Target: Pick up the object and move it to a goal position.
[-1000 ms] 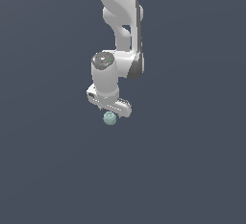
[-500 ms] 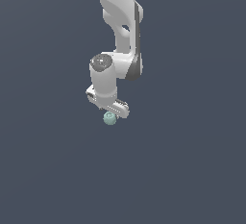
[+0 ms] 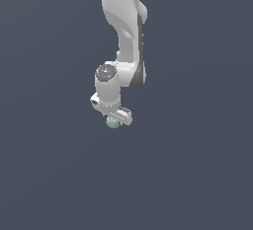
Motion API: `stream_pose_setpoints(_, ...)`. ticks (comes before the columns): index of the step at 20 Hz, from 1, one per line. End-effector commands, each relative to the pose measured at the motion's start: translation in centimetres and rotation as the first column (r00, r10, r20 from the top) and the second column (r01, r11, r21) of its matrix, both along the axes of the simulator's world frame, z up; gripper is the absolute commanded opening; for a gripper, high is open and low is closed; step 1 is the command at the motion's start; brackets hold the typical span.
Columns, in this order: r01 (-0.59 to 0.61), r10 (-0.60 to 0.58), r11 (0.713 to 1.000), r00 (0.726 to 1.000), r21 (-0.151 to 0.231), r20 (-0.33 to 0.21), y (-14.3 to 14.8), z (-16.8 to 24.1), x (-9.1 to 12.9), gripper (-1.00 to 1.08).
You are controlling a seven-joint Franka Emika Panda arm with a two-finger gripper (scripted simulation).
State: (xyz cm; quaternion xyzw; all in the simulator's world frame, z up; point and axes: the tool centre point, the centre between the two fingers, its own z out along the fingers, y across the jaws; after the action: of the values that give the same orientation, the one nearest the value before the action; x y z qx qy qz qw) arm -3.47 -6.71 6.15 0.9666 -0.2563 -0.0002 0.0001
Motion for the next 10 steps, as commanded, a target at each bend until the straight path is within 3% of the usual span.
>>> stream_pose_setpoints(1, 0.001, -0.001, 1.000, 1.000, 0.000, 0.000, 0.00, -1.01, -0.01, 1.00)
stream_pose_setpoints(6, 0.002, -0.002, 1.000, 1.000, 0.000, 0.000, -0.01, -1.68, 0.08, 1.00)
stream_pose_setpoints(7, 0.002, -0.002, 1.000, 1.000, 0.000, 0.000, -0.01, -1.68, 0.08, -1.00)
stream_pose_setpoints(10, 0.002, -0.002, 1.000, 1.000, 0.000, 0.000, -0.01, -1.68, 0.08, -1.00)
